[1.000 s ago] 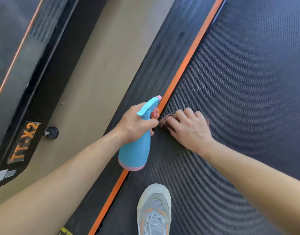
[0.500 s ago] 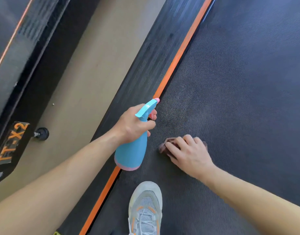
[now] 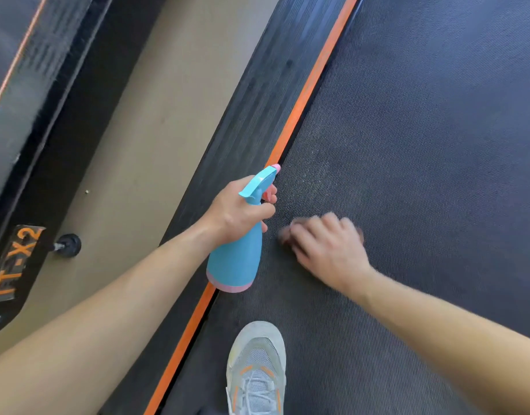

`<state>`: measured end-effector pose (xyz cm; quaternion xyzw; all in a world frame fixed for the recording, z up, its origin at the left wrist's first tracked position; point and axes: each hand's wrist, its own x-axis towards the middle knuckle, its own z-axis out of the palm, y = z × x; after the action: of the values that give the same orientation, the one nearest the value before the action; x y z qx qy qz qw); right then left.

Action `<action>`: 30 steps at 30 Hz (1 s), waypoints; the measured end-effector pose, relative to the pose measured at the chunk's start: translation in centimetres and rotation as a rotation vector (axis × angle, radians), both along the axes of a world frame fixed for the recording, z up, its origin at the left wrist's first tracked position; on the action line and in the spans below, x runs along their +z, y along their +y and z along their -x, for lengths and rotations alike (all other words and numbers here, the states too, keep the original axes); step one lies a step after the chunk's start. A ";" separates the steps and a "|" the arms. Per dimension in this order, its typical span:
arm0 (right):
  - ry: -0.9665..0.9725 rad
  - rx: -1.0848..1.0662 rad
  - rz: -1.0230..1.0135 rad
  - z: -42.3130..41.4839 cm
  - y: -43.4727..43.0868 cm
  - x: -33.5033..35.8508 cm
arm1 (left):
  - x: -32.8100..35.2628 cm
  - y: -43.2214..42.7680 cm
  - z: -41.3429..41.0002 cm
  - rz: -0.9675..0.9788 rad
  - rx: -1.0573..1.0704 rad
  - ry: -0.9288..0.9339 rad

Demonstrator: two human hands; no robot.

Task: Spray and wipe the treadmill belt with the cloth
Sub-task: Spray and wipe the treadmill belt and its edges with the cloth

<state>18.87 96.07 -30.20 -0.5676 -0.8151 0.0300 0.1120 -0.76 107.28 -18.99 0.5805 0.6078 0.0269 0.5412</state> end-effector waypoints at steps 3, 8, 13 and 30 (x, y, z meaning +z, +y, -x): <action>-0.016 0.265 0.005 0.1 -2.2 -0.3 | -0.1 0.3 -0.2 -0.008 -0.010 0.012; -0.066 -0.022 -0.027 -1.8 4.8 -0.4 | -0.1 0.5 -0.4 0.002 0.003 -0.005; -0.086 -0.293 0.014 -4.8 12.1 0.5 | 0.2 0.1 -0.4 0.018 -0.025 -0.003; -0.015 -0.108 0.060 0.7 3.8 0.4 | 0.0 0.0 0.0 -0.012 -0.009 -0.013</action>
<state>18.15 99.90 -29.78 -0.6142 -0.7828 0.0440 0.0902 -0.74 107.32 -18.95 0.5862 0.6014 0.0317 0.5419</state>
